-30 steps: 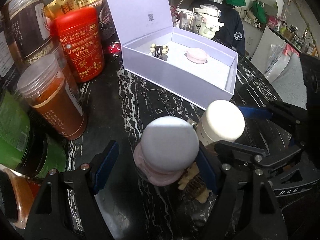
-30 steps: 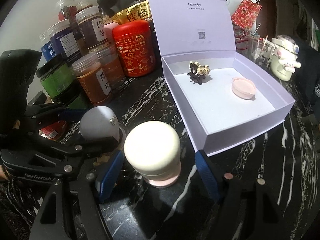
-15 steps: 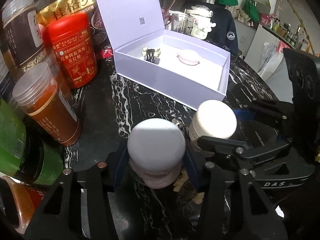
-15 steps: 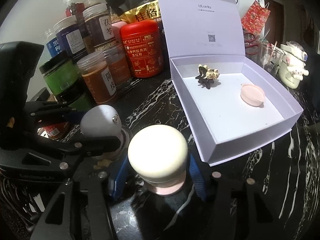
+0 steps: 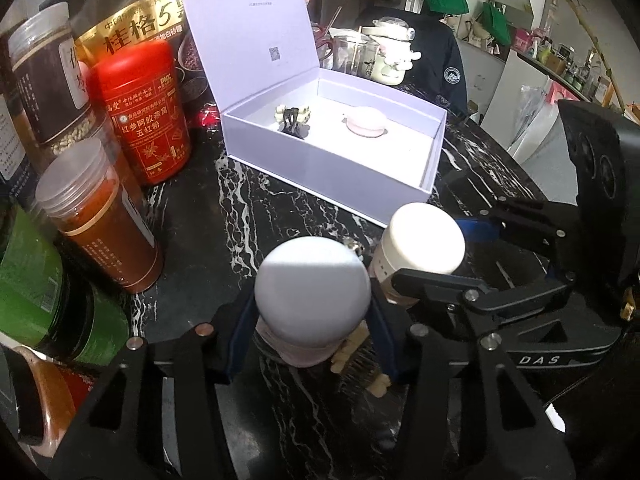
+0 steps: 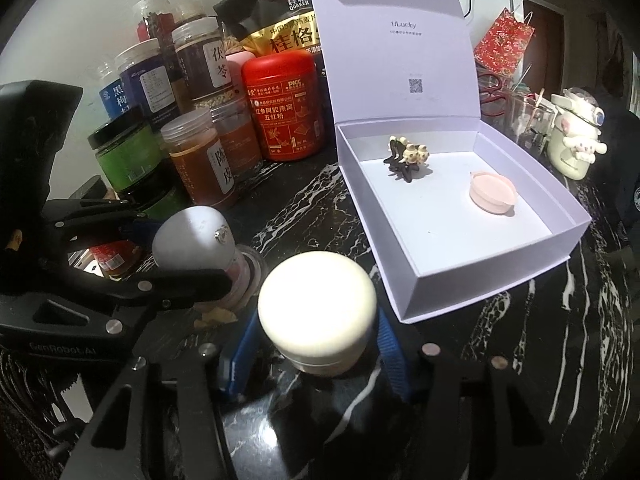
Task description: Organize objects
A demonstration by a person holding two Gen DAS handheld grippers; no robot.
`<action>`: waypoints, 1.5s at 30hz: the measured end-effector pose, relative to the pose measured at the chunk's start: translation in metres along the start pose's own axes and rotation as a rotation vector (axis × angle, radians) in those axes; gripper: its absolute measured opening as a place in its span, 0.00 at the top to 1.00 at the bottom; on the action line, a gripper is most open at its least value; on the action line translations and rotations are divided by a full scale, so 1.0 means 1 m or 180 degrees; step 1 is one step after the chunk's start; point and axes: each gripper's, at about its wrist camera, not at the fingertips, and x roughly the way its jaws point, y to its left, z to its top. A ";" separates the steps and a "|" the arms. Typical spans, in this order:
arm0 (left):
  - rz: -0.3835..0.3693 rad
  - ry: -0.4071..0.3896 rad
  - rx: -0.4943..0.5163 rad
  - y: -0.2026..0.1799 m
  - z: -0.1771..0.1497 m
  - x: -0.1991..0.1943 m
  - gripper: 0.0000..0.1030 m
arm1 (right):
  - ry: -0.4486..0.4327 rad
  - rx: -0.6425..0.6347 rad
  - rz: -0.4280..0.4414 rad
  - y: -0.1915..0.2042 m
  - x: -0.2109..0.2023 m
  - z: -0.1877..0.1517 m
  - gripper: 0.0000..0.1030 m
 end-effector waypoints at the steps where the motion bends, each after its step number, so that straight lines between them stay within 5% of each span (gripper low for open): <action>1: 0.0002 0.0002 0.0005 -0.001 0.000 -0.001 0.52 | -0.0004 -0.0002 -0.0006 0.000 -0.002 -0.001 0.46; 27: -0.0167 0.0048 0.0385 -0.072 -0.008 -0.016 0.52 | -0.0082 0.0258 -0.0419 -0.020 -0.075 -0.049 0.46; 45: -0.0295 0.0101 0.0669 -0.123 0.032 0.013 0.52 | -0.0079 0.0436 -0.0673 -0.072 -0.090 -0.041 0.46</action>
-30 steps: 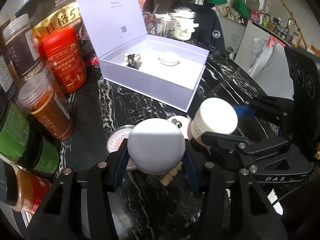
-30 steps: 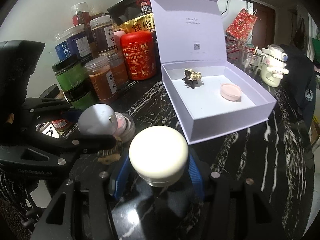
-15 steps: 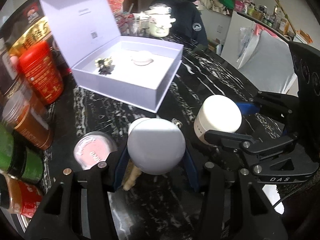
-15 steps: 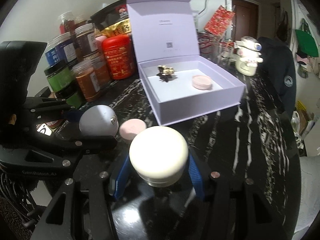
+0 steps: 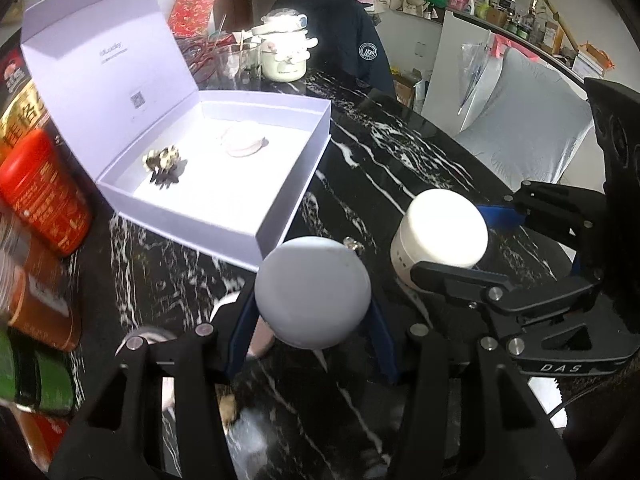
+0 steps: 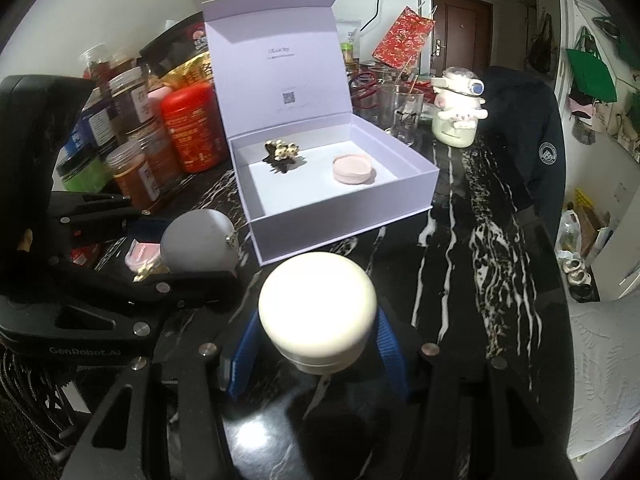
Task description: Organize objects
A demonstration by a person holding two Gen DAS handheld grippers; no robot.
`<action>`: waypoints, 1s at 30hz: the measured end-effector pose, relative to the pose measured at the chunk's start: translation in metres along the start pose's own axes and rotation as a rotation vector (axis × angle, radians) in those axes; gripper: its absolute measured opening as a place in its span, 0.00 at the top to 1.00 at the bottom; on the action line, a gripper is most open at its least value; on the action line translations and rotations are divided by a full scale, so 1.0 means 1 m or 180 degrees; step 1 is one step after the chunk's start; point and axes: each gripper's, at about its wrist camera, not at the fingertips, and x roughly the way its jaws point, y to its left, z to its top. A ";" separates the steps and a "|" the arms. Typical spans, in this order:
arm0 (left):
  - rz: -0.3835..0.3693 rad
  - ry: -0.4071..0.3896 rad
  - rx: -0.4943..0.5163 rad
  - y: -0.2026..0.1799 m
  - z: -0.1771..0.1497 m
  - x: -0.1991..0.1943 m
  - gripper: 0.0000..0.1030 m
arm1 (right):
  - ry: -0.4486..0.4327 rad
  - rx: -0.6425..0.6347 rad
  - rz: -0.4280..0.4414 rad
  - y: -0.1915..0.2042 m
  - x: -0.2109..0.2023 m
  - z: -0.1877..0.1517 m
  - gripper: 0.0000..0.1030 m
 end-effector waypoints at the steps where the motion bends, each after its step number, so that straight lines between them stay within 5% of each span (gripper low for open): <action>1: 0.0014 0.0001 0.0009 0.001 0.005 0.002 0.52 | 0.0002 -0.0009 -0.0003 -0.001 0.001 0.003 0.46; 30: 0.0437 0.0143 0.0041 0.065 0.091 0.062 0.52 | 0.0005 -0.0388 0.0087 -0.020 0.078 0.111 0.46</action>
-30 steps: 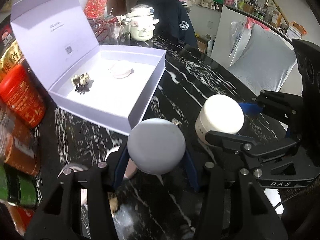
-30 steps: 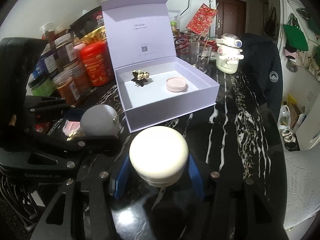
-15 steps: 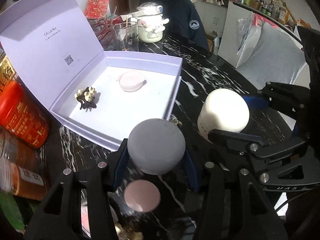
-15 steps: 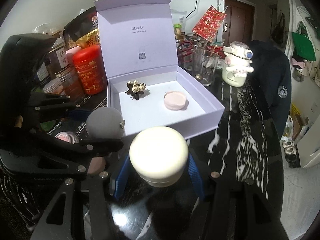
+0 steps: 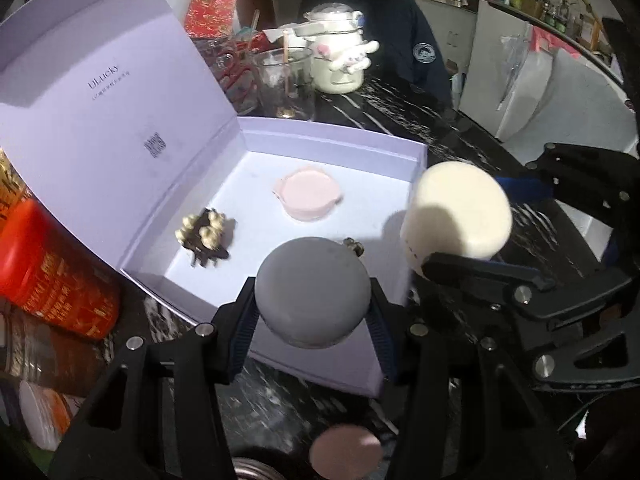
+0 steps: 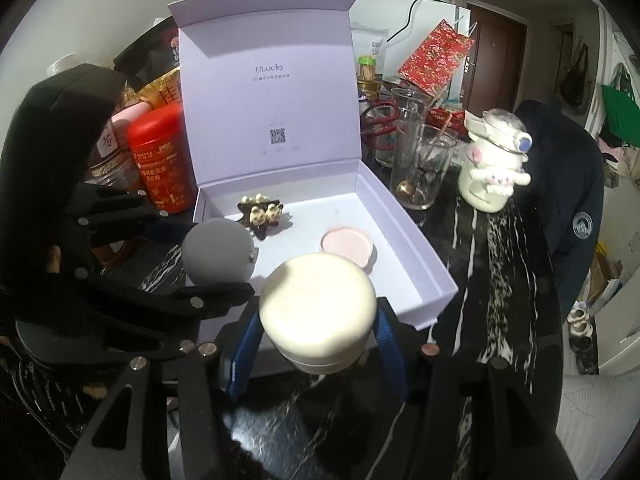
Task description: Organize objects
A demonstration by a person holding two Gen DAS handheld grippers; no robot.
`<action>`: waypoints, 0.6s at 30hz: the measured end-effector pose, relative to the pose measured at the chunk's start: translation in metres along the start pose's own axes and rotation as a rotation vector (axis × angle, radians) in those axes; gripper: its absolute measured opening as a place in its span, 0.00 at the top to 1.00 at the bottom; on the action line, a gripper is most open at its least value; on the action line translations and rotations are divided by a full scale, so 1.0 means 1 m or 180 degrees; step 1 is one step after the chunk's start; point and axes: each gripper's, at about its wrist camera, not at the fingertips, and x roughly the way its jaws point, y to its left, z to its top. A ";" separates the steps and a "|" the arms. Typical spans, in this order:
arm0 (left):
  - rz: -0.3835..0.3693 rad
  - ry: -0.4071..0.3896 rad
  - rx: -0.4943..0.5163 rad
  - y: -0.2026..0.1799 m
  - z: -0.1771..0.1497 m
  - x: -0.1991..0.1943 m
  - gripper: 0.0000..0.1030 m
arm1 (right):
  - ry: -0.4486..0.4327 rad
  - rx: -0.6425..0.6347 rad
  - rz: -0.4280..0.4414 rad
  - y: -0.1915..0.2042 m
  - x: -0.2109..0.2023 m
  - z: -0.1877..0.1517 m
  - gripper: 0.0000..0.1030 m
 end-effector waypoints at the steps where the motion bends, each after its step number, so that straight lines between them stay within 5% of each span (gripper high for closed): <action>1: 0.0049 -0.0010 -0.0006 0.002 0.003 0.001 0.52 | 0.0006 -0.0005 -0.0003 -0.001 0.002 0.003 0.46; 18: 0.0138 0.0010 -0.0162 0.044 0.043 0.033 0.52 | -0.0040 0.0064 0.0019 -0.020 0.039 0.050 0.46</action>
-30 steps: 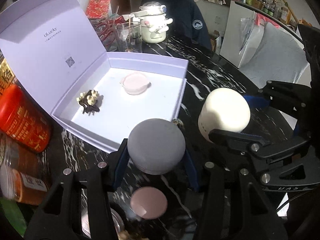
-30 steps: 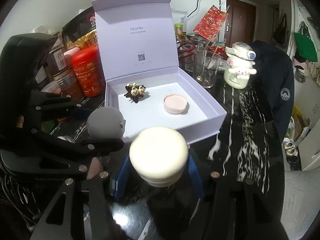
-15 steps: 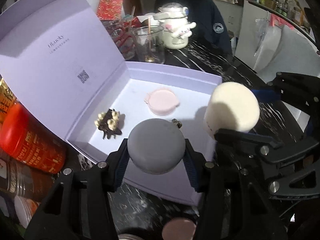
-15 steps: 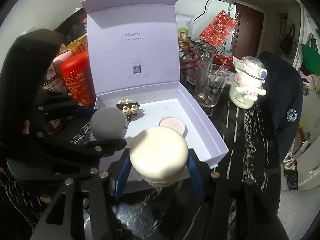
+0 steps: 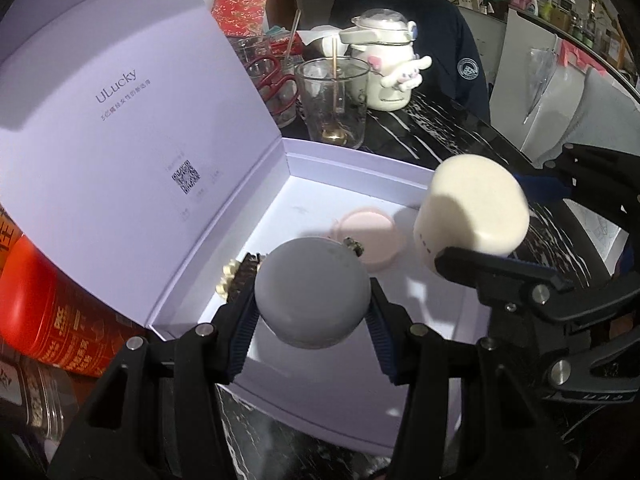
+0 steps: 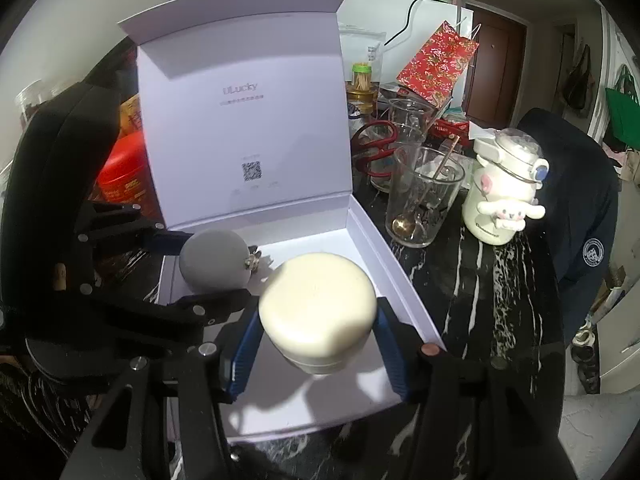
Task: Organize objects
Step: 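Lower the white-lidded jar and cream jar into the box and open both tools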
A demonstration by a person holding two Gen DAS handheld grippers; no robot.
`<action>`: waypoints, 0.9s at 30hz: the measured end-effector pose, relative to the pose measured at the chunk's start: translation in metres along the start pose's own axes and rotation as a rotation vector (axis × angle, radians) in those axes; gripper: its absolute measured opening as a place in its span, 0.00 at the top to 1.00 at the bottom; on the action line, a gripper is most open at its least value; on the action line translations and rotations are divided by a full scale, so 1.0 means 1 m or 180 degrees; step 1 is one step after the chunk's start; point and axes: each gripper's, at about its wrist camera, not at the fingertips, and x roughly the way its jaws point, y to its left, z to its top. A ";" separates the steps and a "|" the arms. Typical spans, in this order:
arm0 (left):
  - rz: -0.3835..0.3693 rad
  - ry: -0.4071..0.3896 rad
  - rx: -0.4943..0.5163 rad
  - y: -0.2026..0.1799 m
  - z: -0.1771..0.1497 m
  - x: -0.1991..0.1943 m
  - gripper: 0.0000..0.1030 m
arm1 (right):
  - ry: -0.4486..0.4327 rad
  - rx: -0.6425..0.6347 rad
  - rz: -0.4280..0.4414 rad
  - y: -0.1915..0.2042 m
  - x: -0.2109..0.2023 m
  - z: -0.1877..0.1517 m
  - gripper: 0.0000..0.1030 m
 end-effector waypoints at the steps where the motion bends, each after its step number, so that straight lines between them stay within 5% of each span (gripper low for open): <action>1: 0.0003 0.0001 -0.0008 0.002 0.001 0.002 0.52 | 0.0005 0.0012 0.0002 -0.001 0.003 0.002 0.46; 27: 0.0009 -0.0003 -0.0280 0.057 0.039 0.061 0.52 | 0.0196 0.0237 0.0099 -0.040 0.073 0.036 0.46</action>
